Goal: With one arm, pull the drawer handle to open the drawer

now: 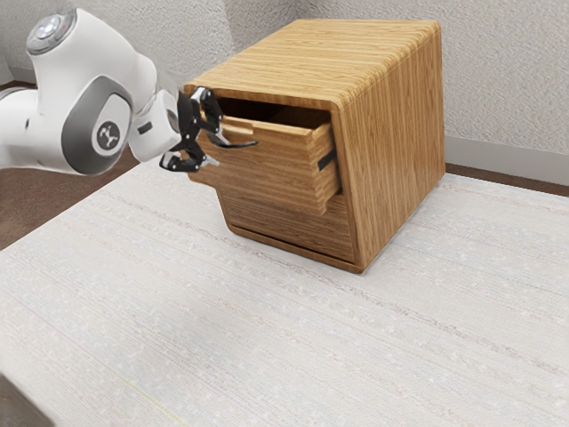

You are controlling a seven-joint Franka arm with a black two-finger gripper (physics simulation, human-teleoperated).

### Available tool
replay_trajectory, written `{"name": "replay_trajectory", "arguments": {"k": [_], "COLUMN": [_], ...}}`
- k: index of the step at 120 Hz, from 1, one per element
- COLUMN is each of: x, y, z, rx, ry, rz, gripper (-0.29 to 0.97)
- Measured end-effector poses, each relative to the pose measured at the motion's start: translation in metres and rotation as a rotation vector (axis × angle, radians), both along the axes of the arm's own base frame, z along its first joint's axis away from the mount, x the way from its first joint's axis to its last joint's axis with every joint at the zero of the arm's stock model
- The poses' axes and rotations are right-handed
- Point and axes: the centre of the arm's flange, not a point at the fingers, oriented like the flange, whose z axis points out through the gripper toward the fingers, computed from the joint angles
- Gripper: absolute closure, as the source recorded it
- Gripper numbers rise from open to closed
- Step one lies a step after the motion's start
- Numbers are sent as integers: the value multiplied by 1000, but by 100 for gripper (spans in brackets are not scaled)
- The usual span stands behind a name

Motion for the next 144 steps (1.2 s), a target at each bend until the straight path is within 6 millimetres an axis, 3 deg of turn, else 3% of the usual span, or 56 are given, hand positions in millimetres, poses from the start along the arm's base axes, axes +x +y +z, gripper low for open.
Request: {"name": "replay_trajectory", "arguments": {"k": [53,78,93,144], "x": [-31,-34,-32,-68], "y": [2,2,-5,-19], "z": [0,-8,-11,-9], "rx": [2,-3,-11,-8], "ry": [9,29,38,62], "rz": [16,17,6,-3], "gripper": [46,41,53,56]}}
